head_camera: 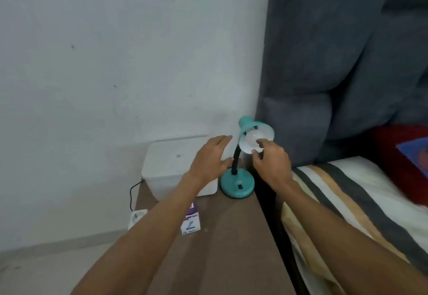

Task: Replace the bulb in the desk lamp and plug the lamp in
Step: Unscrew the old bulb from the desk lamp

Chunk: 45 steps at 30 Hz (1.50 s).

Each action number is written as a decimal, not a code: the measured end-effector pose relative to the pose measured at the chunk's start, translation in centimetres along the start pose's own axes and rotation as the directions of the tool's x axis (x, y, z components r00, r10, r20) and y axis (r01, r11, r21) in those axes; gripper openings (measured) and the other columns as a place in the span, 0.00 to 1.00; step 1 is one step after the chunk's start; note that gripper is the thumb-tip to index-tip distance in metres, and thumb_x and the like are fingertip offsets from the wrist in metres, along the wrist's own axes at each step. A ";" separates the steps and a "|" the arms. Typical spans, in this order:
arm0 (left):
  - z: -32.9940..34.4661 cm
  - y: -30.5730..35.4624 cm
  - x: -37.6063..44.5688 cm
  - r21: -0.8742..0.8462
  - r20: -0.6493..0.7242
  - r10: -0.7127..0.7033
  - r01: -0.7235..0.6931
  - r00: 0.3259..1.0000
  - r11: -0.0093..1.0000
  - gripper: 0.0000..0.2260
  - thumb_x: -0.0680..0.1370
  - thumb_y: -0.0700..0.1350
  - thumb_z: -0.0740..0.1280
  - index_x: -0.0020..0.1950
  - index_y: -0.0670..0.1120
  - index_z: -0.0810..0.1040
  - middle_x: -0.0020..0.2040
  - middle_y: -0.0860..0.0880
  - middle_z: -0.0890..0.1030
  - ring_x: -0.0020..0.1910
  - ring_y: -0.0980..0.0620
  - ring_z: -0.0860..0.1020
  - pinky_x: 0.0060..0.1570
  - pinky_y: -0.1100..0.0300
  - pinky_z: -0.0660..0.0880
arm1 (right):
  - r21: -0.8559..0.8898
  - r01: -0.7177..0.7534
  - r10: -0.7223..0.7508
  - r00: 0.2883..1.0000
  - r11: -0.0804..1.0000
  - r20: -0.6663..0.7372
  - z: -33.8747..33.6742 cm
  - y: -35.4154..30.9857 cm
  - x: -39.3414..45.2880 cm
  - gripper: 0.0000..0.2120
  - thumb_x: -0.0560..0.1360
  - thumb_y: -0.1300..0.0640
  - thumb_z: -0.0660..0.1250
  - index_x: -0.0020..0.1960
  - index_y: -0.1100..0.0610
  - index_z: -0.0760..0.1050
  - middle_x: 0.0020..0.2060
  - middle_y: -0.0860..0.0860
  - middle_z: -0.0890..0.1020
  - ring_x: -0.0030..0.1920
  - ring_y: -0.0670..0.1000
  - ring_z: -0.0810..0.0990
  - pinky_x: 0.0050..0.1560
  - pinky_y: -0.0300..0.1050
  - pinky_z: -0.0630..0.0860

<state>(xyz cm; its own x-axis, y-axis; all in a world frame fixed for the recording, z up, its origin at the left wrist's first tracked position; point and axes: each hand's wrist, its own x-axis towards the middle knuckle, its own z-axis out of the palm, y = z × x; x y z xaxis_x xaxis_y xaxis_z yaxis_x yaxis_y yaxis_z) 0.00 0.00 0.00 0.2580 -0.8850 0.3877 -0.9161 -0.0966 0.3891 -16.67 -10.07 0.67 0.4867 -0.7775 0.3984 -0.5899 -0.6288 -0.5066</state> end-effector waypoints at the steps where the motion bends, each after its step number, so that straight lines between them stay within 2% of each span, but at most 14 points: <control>1: 0.6 0.2 0.9 -0.018 -0.001 0.027 -0.027 1.000 0.999 0.35 0.78 0.46 0.74 0.82 0.44 0.63 0.80 0.42 0.67 0.78 0.43 0.65 0.76 0.51 0.65 | 0.025 -0.027 0.028 0.999 0.999 -0.025 -0.1 0.4 0.6 0.20 0.76 0.55 0.67 0.67 0.58 0.74 0.60 0.58 0.80 0.56 0.61 0.80 0.53 0.55 0.78; 5: 2.3 0.9 4.1 -0.044 -0.003 0.156 -0.156 0.988 0.987 0.45 0.75 0.43 0.77 0.84 0.42 0.53 0.83 0.40 0.57 0.82 0.43 0.57 0.78 0.53 0.61 | 0.041 -0.045 0.046 0.999 0.998 -0.029 0.4 1.7 2.5 0.27 0.75 0.53 0.69 0.72 0.56 0.68 0.61 0.59 0.79 0.57 0.63 0.79 0.55 0.55 0.77; 10: 4.6 0.2 6.4 -0.075 -0.002 0.265 -0.264 0.964 0.962 0.44 0.73 0.35 0.76 0.84 0.44 0.56 0.83 0.42 0.58 0.81 0.42 0.61 0.70 0.49 0.74 | 0.172 -0.077 0.080 0.997 0.982 -0.014 2.1 2.3 3.8 0.28 0.76 0.48 0.69 0.73 0.56 0.68 0.61 0.60 0.81 0.58 0.63 0.80 0.57 0.56 0.77; 13: 5.4 -0.7 6.8 -0.067 -0.015 0.290 -0.291 0.957 0.954 0.43 0.73 0.34 0.76 0.84 0.45 0.58 0.83 0.43 0.60 0.80 0.42 0.64 0.69 0.46 0.76 | 0.245 -0.107 0.122 0.991 0.964 -0.046 3.1 2.2 3.9 0.30 0.76 0.44 0.69 0.73 0.56 0.68 0.59 0.59 0.82 0.57 0.61 0.81 0.57 0.54 0.78; 15: 5.8 -1.3 6.9 -0.066 -0.016 0.316 -0.316 0.949 0.946 0.42 0.74 0.36 0.75 0.83 0.44 0.59 0.83 0.44 0.60 0.80 0.42 0.65 0.68 0.46 0.76 | 0.269 -0.105 0.131 0.988 0.958 -0.083 3.5 2.0 3.9 0.28 0.75 0.45 0.70 0.71 0.56 0.69 0.58 0.58 0.82 0.55 0.60 0.82 0.55 0.51 0.78; 18: 5.8 -1.8 6.9 -0.087 -0.013 0.327 -0.327 0.945 0.941 0.40 0.75 0.38 0.75 0.84 0.45 0.58 0.84 0.45 0.59 0.79 0.43 0.67 0.66 0.45 0.78 | 0.172 -0.057 0.078 0.990 0.983 -0.115 4.1 1.6 3.9 0.28 0.75 0.54 0.72 0.72 0.58 0.69 0.62 0.59 0.79 0.56 0.62 0.80 0.54 0.53 0.78; 22: 5.4 -2.1 6.9 -0.102 -0.011 0.354 -0.354 0.935 0.930 0.38 0.78 0.40 0.74 0.84 0.47 0.58 0.84 0.47 0.59 0.76 0.42 0.71 0.65 0.46 0.79 | -0.038 0.128 -0.132 0.981 0.991 -0.139 4.6 2.0 3.4 0.32 0.70 0.67 0.73 0.72 0.60 0.69 0.65 0.60 0.73 0.60 0.64 0.75 0.50 0.59 0.81; 25: 5.3 -2.5 7.0 -0.099 -0.010 0.344 -0.344 0.939 0.934 0.42 0.76 0.37 0.74 0.84 0.51 0.55 0.84 0.49 0.58 0.74 0.41 0.73 0.61 0.44 0.80 | 0.044 0.086 -0.079 0.987 0.995 -0.141 4.8 2.2 3.6 0.31 0.74 0.60 0.72 0.73 0.60 0.66 0.68 0.59 0.72 0.63 0.61 0.74 0.57 0.55 0.77; 28: 5.4 -2.5 7.0 -0.098 -0.005 0.350 -0.349 0.937 0.932 0.45 0.75 0.37 0.75 0.84 0.55 0.53 0.85 0.50 0.57 0.70 0.38 0.76 0.58 0.43 0.81 | 0.122 -0.024 0.040 0.991 0.992 -0.125 4.7 2.0 3.9 0.30 0.75 0.56 0.72 0.73 0.60 0.66 0.64 0.60 0.77 0.59 0.62 0.78 0.56 0.55 0.77; 32: 5.5 -2.5 7.2 -0.099 -0.017 0.356 -0.355 0.934 0.929 0.46 0.76 0.37 0.75 0.84 0.56 0.51 0.85 0.50 0.57 0.67 0.37 0.78 0.57 0.42 0.82 | -0.071 0.165 -0.171 0.982 0.984 -0.084 4.6 2.5 3.5 0.37 0.70 0.67 0.74 0.75 0.58 0.64 0.69 0.59 0.71 0.65 0.62 0.72 0.53 0.59 0.80; 36: 5.6 -2.6 7.1 -0.108 -0.033 0.360 -0.362 0.932 0.926 0.44 0.77 0.37 0.74 0.84 0.56 0.53 0.84 0.50 0.58 0.68 0.37 0.78 0.56 0.43 0.82 | 0.064 0.051 -0.044 0.993 0.997 -0.110 4.9 2.5 3.6 0.34 0.74 0.59 0.73 0.75 0.60 0.63 0.70 0.59 0.72 0.64 0.61 0.75 0.61 0.56 0.77; 38: 5.7 -2.5 7.1 -0.110 -0.039 0.361 -0.363 0.932 0.925 0.43 0.77 0.37 0.74 0.84 0.54 0.54 0.84 0.49 0.59 0.69 0.37 0.77 0.57 0.42 0.82 | 0.041 0.068 -0.064 0.993 0.997 -0.102 4.9 2.3 3.9 0.33 0.73 0.61 0.74 0.75 0.61 0.65 0.68 0.59 0.74 0.64 0.61 0.76 0.59 0.57 0.78; 41: 5.6 -2.5 7.2 -0.105 -0.035 0.364 -0.366 0.931 0.925 0.44 0.76 0.37 0.74 0.84 0.54 0.53 0.84 0.48 0.59 0.68 0.37 0.78 0.58 0.43 0.82 | -0.086 0.193 -0.200 0.977 0.977 -0.079 4.9 2.6 3.9 0.37 0.69 0.67 0.74 0.75 0.60 0.64 0.68 0.60 0.72 0.68 0.61 0.70 0.52 0.57 0.82; 45: 5.6 -2.7 7.3 -0.103 -0.030 0.366 -0.367 0.930 0.925 0.44 0.77 0.38 0.74 0.84 0.56 0.53 0.84 0.49 0.58 0.68 0.36 0.78 0.58 0.43 0.82 | 0.032 0.080 -0.076 0.991 0.996 -0.114 5.2 2.5 3.8 0.33 0.74 0.59 0.72 0.75 0.61 0.62 0.71 0.60 0.69 0.66 0.62 0.74 0.59 0.57 0.77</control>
<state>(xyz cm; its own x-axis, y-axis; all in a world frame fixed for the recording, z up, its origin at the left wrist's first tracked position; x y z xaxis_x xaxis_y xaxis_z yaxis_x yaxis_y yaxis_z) 2.64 -8.72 -2.88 -0.0860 -0.8450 0.5279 -0.9099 0.2824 0.3039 -12.91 -14.52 -3.08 0.4532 -0.7236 0.5206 -0.5284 -0.6884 -0.4969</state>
